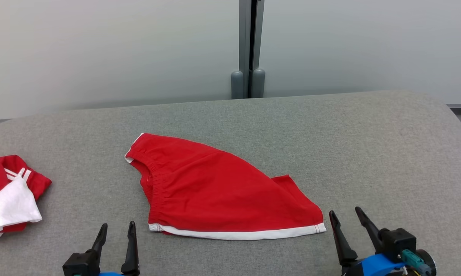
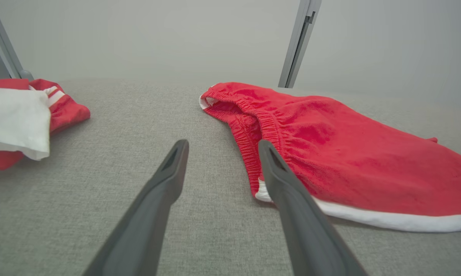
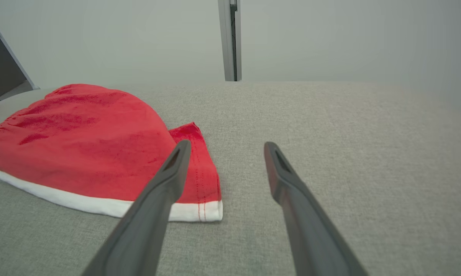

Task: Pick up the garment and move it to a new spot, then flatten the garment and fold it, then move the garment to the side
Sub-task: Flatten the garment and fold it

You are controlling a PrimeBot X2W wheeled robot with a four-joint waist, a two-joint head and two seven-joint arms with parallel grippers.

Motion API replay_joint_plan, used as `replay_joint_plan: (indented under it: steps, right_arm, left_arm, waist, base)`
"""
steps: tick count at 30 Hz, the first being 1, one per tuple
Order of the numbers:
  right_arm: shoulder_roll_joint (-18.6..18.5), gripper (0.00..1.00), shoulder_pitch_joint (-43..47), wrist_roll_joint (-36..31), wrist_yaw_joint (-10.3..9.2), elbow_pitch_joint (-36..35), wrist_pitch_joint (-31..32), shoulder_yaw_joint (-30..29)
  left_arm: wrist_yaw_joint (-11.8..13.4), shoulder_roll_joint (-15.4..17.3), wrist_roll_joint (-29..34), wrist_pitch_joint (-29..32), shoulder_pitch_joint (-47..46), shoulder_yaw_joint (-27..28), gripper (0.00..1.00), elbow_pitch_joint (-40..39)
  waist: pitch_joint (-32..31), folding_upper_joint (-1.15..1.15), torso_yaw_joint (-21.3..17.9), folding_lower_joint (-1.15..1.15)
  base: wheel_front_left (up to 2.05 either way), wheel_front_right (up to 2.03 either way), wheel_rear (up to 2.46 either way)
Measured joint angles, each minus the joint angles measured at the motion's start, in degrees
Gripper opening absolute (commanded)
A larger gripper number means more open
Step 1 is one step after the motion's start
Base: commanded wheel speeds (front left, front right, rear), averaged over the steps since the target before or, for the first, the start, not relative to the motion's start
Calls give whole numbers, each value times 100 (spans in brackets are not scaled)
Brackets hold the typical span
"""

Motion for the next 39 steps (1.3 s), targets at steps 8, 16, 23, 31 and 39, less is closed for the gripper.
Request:
replay_joint_plan:
  steps: [8, 16, 23, 31, 39]
  right_arm:
    - [-1, 100, -140, 130, 0, 973, 0, 232]
    - [0, 100, -552, 0, 0, 1557, 1, 307]
    - [-1, 100, -632, -56, -1, 1618, -1, 300]
    - [1, 100, -472, -222, 0, 1466, -1, 545]
    - [-2, 100, -345, -153, 0, 1156, 0, 613]
  left_arm:
    - [-111, -121, 137, 0, 1, 18, 100, 11]
    - [-142, -9, -126, 0, -108, -241, 100, -60]
    - [-142, 131, -319, 0, -131, -383, 100, -111]
    - [-142, 134, -369, 0, -134, -490, 100, -105]
    - [-142, 135, -370, 0, -134, -526, 100, -120]
  waist:
    - [208, 0, 130, 1]
    - [503, 0, 323, 2]
    - [585, 0, 403, 1]
    - [562, 0, 355, 1]
    - [568, 0, 294, 1]
  base:
    - [0, 0, 0]
    - [0, 0, 0]
    - [0, 0, 0]
    - [0, 0, 0]
    - [0, 0, 0]
